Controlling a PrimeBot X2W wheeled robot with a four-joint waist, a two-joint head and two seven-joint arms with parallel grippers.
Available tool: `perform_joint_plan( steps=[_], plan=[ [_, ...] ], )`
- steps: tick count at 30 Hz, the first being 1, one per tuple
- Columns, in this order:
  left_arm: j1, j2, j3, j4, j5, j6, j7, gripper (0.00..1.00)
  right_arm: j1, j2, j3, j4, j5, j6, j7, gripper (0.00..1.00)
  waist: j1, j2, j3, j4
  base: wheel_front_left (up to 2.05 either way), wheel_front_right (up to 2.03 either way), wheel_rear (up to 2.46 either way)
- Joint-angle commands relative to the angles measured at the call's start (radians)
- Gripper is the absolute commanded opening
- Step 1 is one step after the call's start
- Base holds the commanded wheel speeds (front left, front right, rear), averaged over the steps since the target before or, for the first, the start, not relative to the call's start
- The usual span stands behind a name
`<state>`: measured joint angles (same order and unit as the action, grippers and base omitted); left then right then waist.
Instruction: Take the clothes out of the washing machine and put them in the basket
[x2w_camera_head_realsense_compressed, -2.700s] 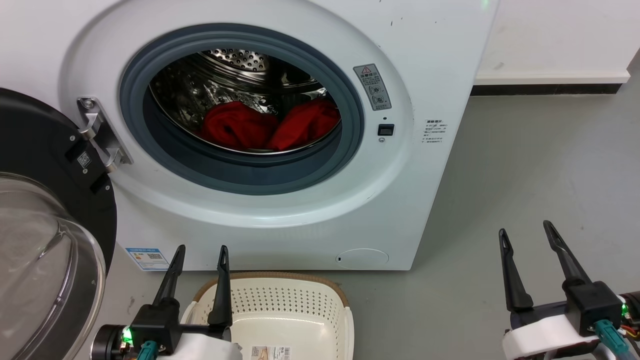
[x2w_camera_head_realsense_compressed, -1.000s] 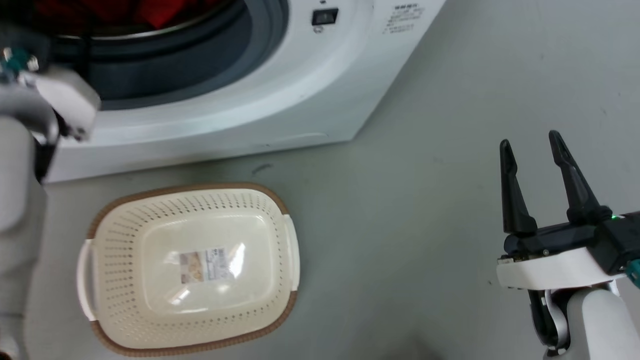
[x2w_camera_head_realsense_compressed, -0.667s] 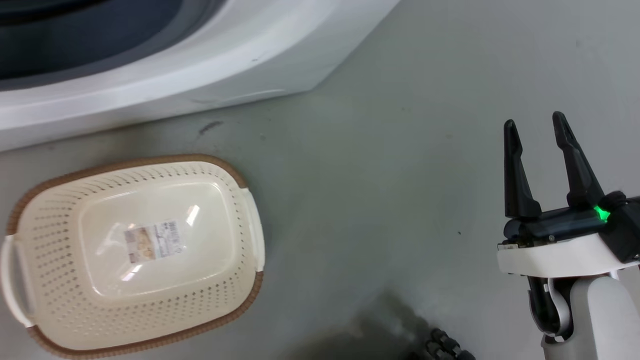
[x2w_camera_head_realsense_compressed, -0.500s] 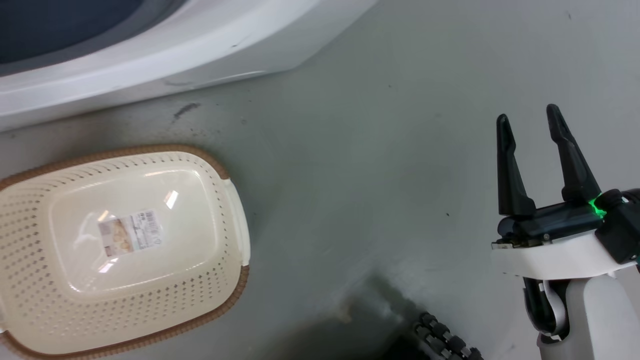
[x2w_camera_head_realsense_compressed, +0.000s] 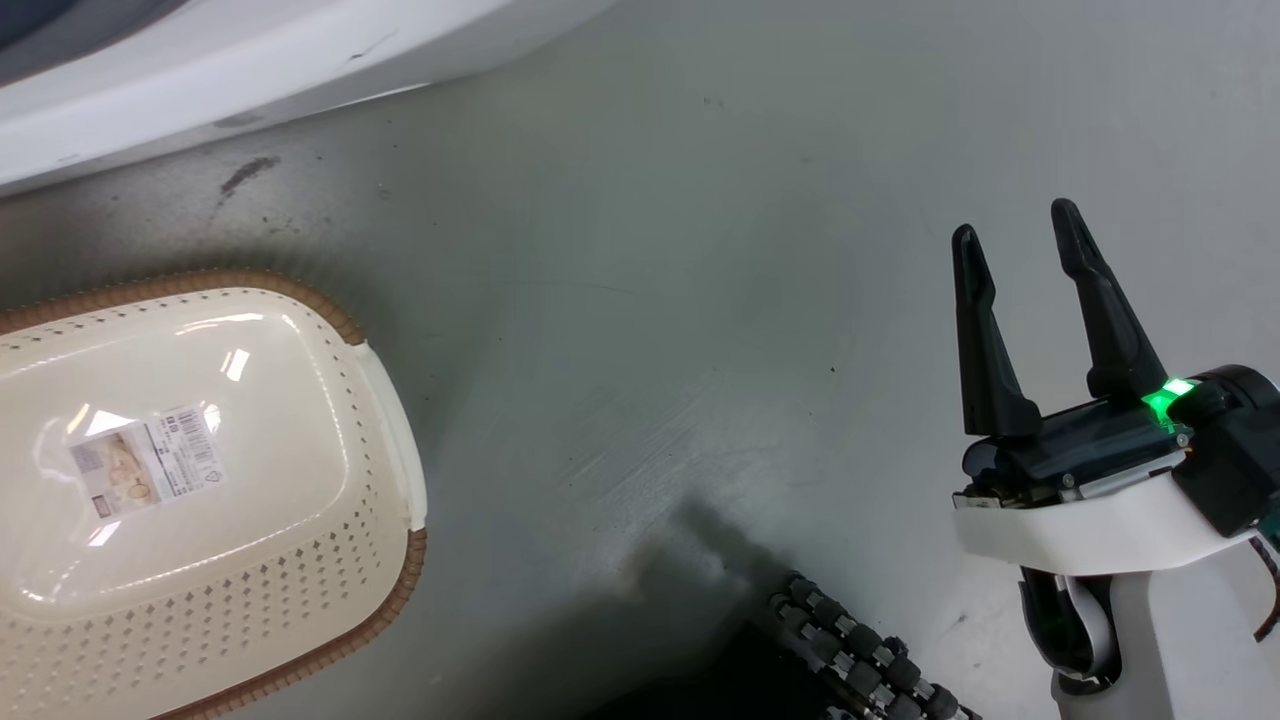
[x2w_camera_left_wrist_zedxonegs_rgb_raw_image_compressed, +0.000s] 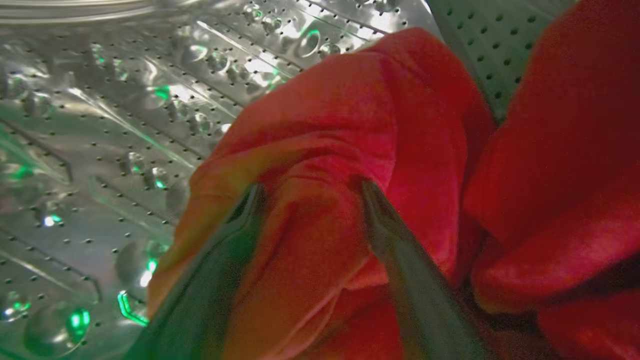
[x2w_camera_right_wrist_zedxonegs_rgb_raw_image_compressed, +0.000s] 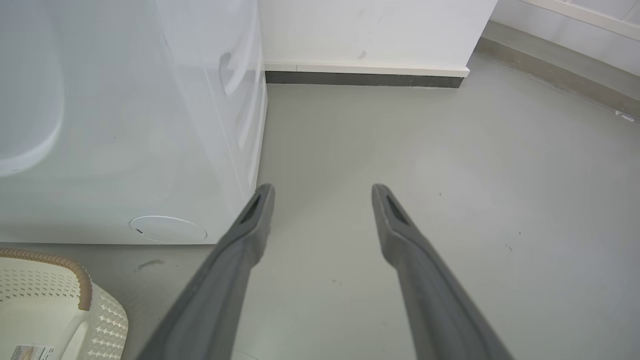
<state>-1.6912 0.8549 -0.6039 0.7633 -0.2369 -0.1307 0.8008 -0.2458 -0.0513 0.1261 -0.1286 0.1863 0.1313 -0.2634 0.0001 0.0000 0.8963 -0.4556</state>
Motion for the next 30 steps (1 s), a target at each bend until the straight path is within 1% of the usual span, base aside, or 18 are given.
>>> perform_joint_plan(
  steps=[1,7,8,9,10,12,14,18,19,20,23,27,30],
  plan=[
    [-0.015,0.011,0.000,-0.012,-0.003,0.002,0.008,1.00,-0.006,0.002,0.002,-0.006,0.007,-0.001,-0.002,1.00,-0.0001,0.0000,0.012,-0.008,0.00,0.00,0.00],
    [0.023,0.029,0.012,-0.056,-0.030,0.027,0.057,1.00,-0.018,0.002,0.012,-0.016,0.016,-0.001,-0.002,1.00,-0.0001,0.0000,0.031,-0.013,0.00,0.00,0.00],
    [0.029,0.031,0.014,-0.066,-0.032,0.031,0.060,0.94,-0.020,0.002,0.013,-0.017,0.015,-0.001,-0.002,1.00,-0.0001,0.0000,0.033,-0.012,0.00,0.00,0.00],
    [0.032,0.032,0.016,-0.075,-0.039,0.035,0.063,0.09,-0.022,0.002,0.014,-0.018,0.016,-0.001,-0.002,1.00,-0.0001,0.0000,0.034,-0.012,0.00,0.00,0.00],
    [0.037,0.033,0.013,-0.090,-0.039,0.032,0.056,0.00,-0.023,0.002,0.012,-0.019,0.017,-0.001,-0.002,1.00,-0.0001,0.0000,0.036,-0.010,0.00,0.00,0.00],
    [0.049,0.040,0.012,-0.106,-0.042,0.031,0.042,0.00,-0.027,0.002,0.008,-0.019,0.016,-0.001,-0.002,1.00,-0.0001,0.0000,0.037,-0.006,0.00,0.00,0.00],
    [0.067,0.035,0.019,-0.112,-0.055,0.047,0.014,0.00,-0.024,0.002,0.004,-0.010,0.010,-0.001,-0.002,1.00,-0.0001,0.0000,0.031,0.002,0.00,0.00,0.00],
    [0.092,0.023,0.025,-0.121,-0.065,0.063,-0.078,0.00,-0.029,0.002,-0.001,-0.003,-0.005,-0.001,-0.002,1.00,-0.0001,0.0000,0.006,0.022,0.00,0.00,0.00],
    [0.097,0.014,0.030,-0.123,-0.066,0.071,-0.118,0.00,-0.033,0.002,-0.007,-0.004,-0.007,-0.001,-0.002,1.00,-0.0001,0.0000,-0.002,0.029,0.00,0.00,0.00],
    [0.097,0.014,0.030,-0.123,-0.066,0.071,-0.118,0.00,-0.033,0.002,-0.007,-0.004,-0.007,-0.001,-0.002,1.00,-0.0001,0.0000,-0.002,0.029,0.00,0.00,0.00],
    [0.127,-0.019,0.041,-0.101,-0.082,0.088,-0.245,0.00,-0.036,0.001,-0.027,0.004,-0.015,-0.001,-0.002,1.00,-0.0001,0.0000,-0.033,0.052,0.00,0.00,0.00],
    [0.165,-0.061,0.060,-0.027,-0.103,0.109,-0.439,0.00,-0.038,0.001,-0.051,0.014,-0.040,-0.001,-0.002,1.00,-0.0001,0.0000,-0.091,0.086,0.00,0.00,0.00],
    [0.217,-0.131,0.103,0.046,-0.163,0.128,-0.593,0.00,-0.032,0.001,-0.076,0.024,-0.073,-0.001,-0.002,1.00,-0.0001,0.0000,-0.142,0.116,0.00,0.00,0.00]
  ],
)
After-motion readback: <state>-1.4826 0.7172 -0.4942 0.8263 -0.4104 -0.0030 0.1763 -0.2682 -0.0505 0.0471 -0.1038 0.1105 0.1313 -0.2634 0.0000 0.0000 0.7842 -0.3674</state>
